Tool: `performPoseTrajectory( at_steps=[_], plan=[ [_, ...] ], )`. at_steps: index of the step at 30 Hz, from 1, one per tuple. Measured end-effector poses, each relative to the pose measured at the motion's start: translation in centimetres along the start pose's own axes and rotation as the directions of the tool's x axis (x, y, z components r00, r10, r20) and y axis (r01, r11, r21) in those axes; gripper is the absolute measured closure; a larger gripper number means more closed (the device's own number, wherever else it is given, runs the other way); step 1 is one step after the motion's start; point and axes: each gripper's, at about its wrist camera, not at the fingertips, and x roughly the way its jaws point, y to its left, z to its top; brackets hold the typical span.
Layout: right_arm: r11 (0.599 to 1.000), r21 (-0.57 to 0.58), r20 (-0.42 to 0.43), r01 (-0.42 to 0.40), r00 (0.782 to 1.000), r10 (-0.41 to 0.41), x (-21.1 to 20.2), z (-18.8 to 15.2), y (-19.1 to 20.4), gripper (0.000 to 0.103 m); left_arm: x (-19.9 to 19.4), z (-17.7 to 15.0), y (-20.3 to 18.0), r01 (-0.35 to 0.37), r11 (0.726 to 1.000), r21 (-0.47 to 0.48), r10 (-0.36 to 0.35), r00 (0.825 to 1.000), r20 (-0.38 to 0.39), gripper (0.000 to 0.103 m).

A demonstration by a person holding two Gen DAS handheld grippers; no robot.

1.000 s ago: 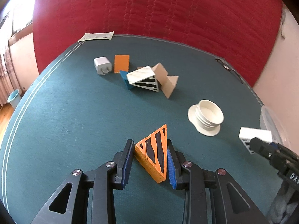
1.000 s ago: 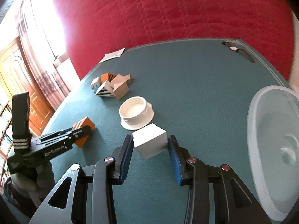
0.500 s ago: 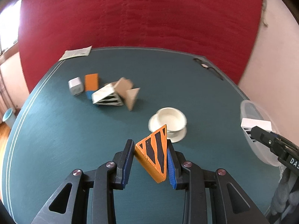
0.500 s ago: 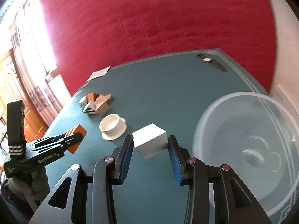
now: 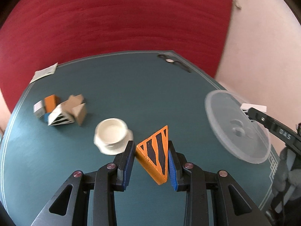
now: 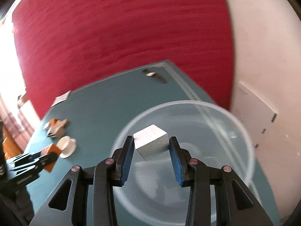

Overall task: Organize rigid objects
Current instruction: 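Carry the white block over the clear bowl with the right gripper while the left carries the triangle, then open the right gripper to drop the white block in the bowl while the left drops the triangle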

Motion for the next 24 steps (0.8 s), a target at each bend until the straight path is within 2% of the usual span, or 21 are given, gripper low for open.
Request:
performPoseTrajectory(
  at_steps=[7, 15, 24],
  plan=[
    [0.994, 0.045, 0.004, 0.097, 0.995, -0.097, -0.1, 0.2, -3.0, 0.063, 0.7, 0.9, -3.0, 0.071, 0.996, 0.048, -0.07, 0.997, -0.017, 0.069],
    [0.982, 0.093, -0.005, 0.165, 0.986, -0.165, 0.1, 0.5, -5.3, 0.063, 0.9, 1.9, -6.1, 0.131, 0.985, 0.111, -0.13, 0.991, -0.021, 0.069],
    [0.974, 0.118, -0.008, 0.194, 0.981, -0.195, 0.5, 0.3, -5.7, 0.061, 1.6, 2.9, -8.7, 0.17, 0.971, 0.166, -0.169, 0.985, -0.021, 0.069]
  ],
)
